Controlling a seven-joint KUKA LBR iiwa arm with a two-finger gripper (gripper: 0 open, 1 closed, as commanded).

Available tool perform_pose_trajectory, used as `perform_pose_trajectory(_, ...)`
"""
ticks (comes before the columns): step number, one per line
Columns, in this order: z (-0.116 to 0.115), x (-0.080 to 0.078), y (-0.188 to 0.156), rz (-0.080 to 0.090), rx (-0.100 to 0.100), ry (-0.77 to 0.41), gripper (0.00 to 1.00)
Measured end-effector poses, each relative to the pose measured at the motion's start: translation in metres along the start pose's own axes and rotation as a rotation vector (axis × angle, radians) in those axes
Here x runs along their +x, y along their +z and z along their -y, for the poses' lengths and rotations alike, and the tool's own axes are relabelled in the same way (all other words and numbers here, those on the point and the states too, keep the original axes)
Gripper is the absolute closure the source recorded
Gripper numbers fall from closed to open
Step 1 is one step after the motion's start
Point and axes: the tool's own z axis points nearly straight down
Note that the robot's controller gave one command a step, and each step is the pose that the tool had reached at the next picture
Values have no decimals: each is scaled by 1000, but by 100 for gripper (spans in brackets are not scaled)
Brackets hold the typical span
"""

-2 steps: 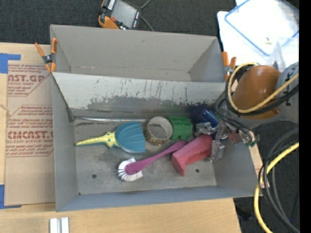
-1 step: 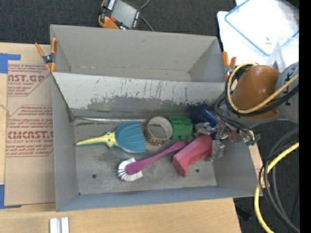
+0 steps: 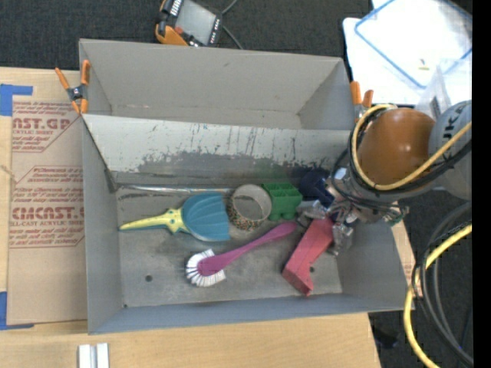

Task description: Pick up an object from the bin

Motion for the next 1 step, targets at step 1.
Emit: perform_pose_trajectory(1,0,0,0,0,0,0,100)
